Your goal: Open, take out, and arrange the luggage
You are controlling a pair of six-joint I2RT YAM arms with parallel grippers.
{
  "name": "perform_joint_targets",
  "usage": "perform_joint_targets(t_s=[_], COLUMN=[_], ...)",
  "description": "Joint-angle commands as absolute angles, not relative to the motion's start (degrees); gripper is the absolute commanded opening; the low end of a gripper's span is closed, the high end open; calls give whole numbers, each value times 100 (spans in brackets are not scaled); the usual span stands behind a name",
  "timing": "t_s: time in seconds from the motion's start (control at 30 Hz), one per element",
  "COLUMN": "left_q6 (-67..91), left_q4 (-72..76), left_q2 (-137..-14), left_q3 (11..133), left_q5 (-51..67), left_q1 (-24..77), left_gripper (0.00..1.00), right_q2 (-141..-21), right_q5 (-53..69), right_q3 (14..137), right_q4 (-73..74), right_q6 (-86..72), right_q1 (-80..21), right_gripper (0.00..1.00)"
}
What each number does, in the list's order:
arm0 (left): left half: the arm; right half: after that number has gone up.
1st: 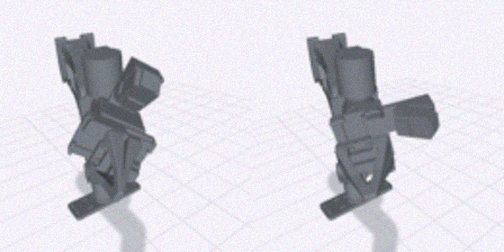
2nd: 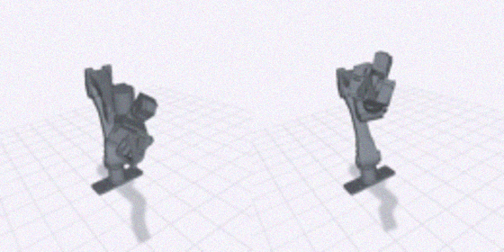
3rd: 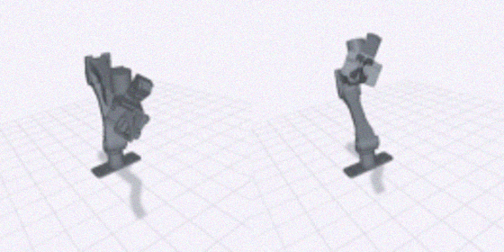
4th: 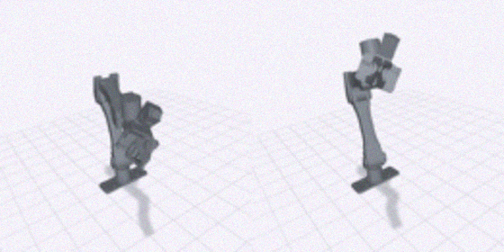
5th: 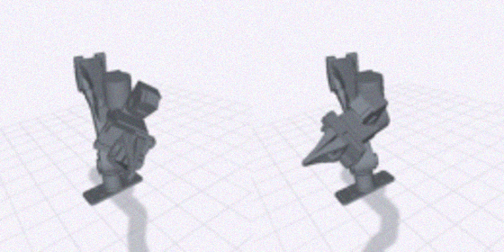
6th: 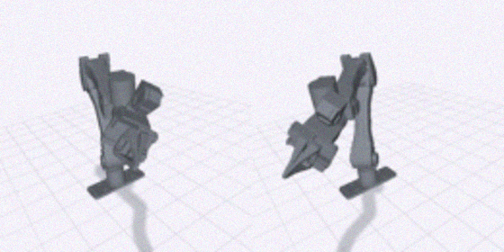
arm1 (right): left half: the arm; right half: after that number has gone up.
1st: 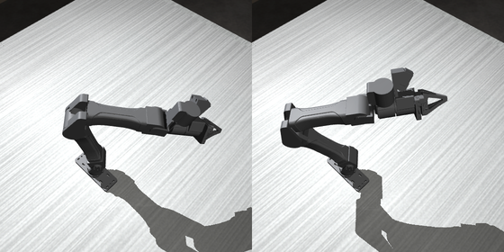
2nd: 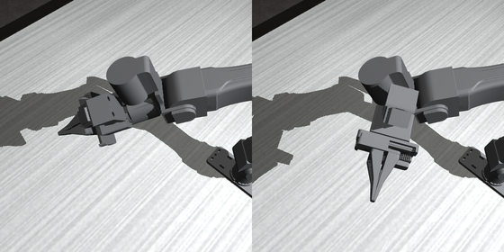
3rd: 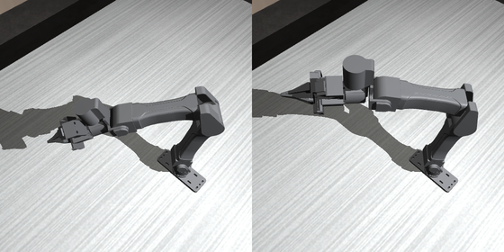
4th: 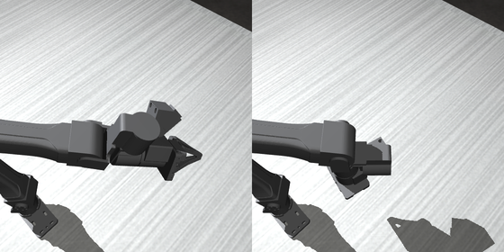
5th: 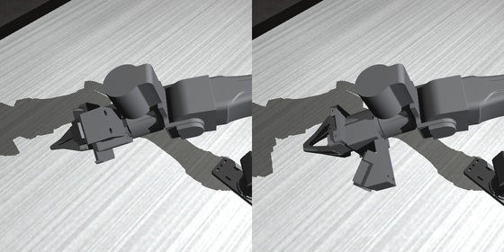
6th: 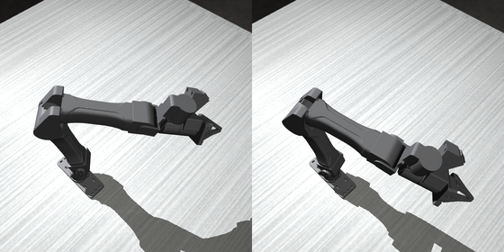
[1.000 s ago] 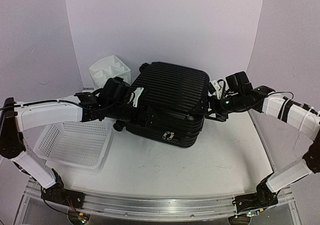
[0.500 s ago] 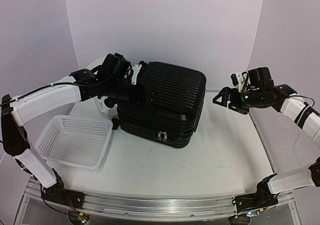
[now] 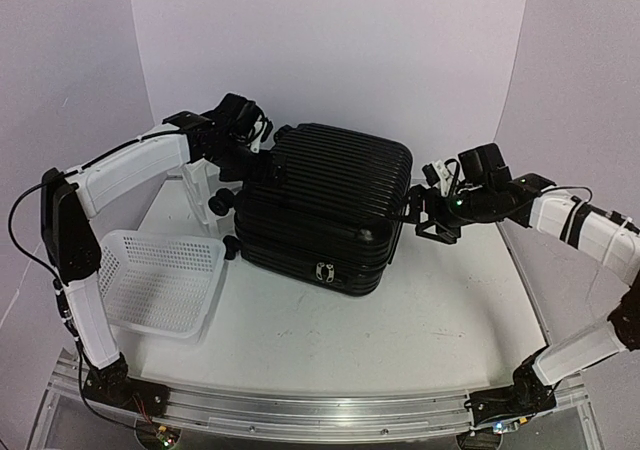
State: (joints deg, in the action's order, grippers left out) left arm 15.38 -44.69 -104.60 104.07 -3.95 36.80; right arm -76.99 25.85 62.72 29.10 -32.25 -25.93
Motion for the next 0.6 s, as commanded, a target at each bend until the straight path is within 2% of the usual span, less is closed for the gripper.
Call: perform_joint_targets(t_s=[0.0,0.07,0.2,0.33,0.4,0.57], left_q6=[1398,1454,1756,2220,2344,2434], left_q4=[-4876,-4912,-4934,-4769,-4577,-4214], left_q2=[-10786,-10850,-10968,-10972,-10975,-11018], left_q3=[11042,11057,10970,10603,10448,10435], left_q5=[-971,-1113,-635,534,1147,1616], left_q1=[3542,3534,3527,3558,3716,4426], left_gripper=[99,99,99,98,96,96], right_q2=[-7650,-7618,-7553,-7534,-7512,-7454], right_q5=[2537,2502,2448,2434,2379,2088], right_q3=[6284,6282,6250,6249,6249,6251], right_q4=[2415,2417,2432,2465,2496,2814], right_q6=[-3462,-3463,-3480,-3470,-3398,-3107], right_q1=[-2707,-2711,-2713,-2708,-2707,-2707], right_gripper=[98,98,98,98,98,98])
